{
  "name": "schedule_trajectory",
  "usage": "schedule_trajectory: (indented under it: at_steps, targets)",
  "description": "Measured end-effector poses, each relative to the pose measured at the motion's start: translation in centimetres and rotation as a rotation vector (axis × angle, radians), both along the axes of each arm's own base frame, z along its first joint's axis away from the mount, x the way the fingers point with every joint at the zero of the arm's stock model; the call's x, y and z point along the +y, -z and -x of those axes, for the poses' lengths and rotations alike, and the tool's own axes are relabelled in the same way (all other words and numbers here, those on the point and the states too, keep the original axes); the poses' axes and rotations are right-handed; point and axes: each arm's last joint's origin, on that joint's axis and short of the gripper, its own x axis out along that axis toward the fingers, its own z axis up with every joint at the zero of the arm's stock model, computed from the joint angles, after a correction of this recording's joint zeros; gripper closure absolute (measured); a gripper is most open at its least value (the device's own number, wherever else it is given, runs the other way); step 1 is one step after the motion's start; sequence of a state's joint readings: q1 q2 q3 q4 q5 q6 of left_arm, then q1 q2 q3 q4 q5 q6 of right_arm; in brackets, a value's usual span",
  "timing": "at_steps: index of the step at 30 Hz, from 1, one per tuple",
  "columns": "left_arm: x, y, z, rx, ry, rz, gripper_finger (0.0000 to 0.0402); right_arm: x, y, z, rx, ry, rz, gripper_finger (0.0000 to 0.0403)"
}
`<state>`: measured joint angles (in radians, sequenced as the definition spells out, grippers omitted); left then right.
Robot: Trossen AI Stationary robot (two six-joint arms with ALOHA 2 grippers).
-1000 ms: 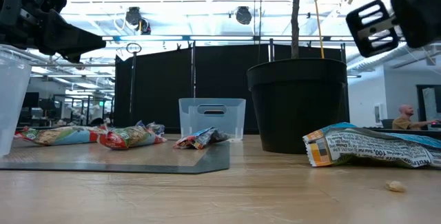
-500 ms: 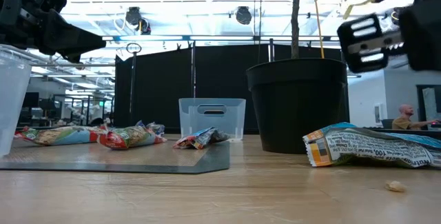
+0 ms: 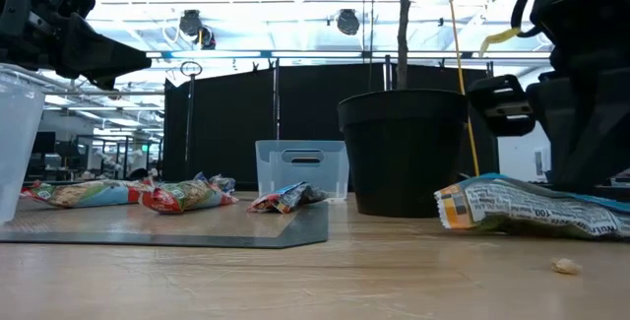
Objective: Pick and place Granola Bars by type
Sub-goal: Put the green granola bar into the blue bin
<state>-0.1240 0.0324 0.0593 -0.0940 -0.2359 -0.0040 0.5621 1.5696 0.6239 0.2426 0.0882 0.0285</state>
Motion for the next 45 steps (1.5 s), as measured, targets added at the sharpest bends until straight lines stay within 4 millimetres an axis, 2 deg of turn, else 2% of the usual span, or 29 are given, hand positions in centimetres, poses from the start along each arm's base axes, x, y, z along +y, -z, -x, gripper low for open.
schedule_trajectory:
  at_steps: [15, 21, 31, 45]
  targets:
    - [0.0, 0.0, 0.0, -0.001, 0.000, 0.000, 0.0314, 0.7, -0.9, -0.2, -0.012, -0.095, -0.166, 0.0403]
    - [0.0, 0.0, 0.0, -0.001, 0.000, 0.000, 0.0314, 0.9, -0.2, -0.3, 0.030, -0.102, -0.186, 0.0403]
    - [0.0, 0.0, 0.0, -0.001, 0.000, 0.000, 0.0314, 0.6, 1.4, -0.2, 0.108, -0.036, -0.135, 0.0403]
    - [0.0, 0.0, 0.0, -0.001, 0.000, 0.000, 0.0314, -1.0, -0.3, 1.0, 0.125, 0.117, -0.006, 0.0403]
